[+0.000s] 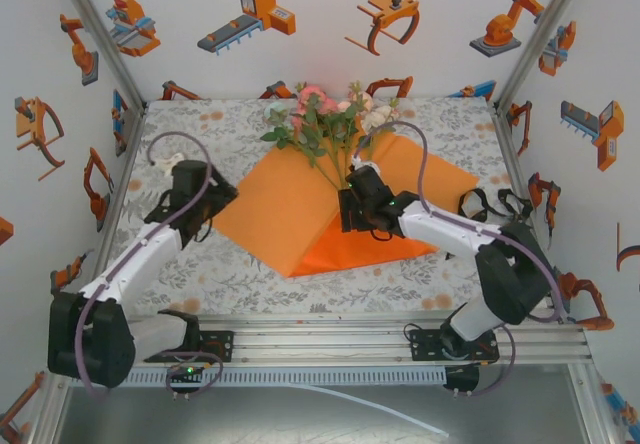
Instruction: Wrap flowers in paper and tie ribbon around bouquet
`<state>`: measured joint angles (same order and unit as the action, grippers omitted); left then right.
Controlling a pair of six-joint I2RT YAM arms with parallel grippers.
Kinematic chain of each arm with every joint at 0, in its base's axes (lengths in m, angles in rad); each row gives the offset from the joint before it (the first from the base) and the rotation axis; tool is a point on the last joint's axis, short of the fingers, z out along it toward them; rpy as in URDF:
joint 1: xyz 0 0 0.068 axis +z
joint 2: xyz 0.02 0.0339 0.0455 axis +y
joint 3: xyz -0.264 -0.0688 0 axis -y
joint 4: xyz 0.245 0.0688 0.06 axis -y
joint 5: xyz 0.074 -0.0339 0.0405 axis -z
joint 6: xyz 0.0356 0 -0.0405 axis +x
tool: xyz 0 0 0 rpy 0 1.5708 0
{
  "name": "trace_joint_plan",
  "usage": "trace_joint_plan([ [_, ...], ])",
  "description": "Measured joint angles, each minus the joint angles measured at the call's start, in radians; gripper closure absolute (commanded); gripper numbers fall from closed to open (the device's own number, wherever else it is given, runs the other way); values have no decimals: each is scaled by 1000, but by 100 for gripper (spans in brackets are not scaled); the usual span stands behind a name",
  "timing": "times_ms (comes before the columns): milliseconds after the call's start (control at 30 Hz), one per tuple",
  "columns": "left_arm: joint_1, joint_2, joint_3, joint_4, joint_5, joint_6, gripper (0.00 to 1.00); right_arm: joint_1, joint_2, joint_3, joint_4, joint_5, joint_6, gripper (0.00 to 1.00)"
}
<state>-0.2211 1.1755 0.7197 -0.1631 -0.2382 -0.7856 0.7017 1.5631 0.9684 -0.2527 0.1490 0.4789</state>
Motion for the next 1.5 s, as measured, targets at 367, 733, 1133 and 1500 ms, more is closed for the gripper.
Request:
trace_joint_plan([
  [367, 192, 256, -6, -23, 37, 68, 59, 0, 74, 48, 34, 1, -60, 42],
  [733, 192, 359, 38, 59, 130, 105, 66, 0, 77, 48, 33, -12, -61, 43],
  [1133, 183, 341, 3, 126, 231, 55, 99, 0, 77, 48, 32, -17, -61, 43],
  [1500, 23, 129, 108, 32, 320, -76, 100, 0, 83, 48, 24, -3, -31, 43],
])
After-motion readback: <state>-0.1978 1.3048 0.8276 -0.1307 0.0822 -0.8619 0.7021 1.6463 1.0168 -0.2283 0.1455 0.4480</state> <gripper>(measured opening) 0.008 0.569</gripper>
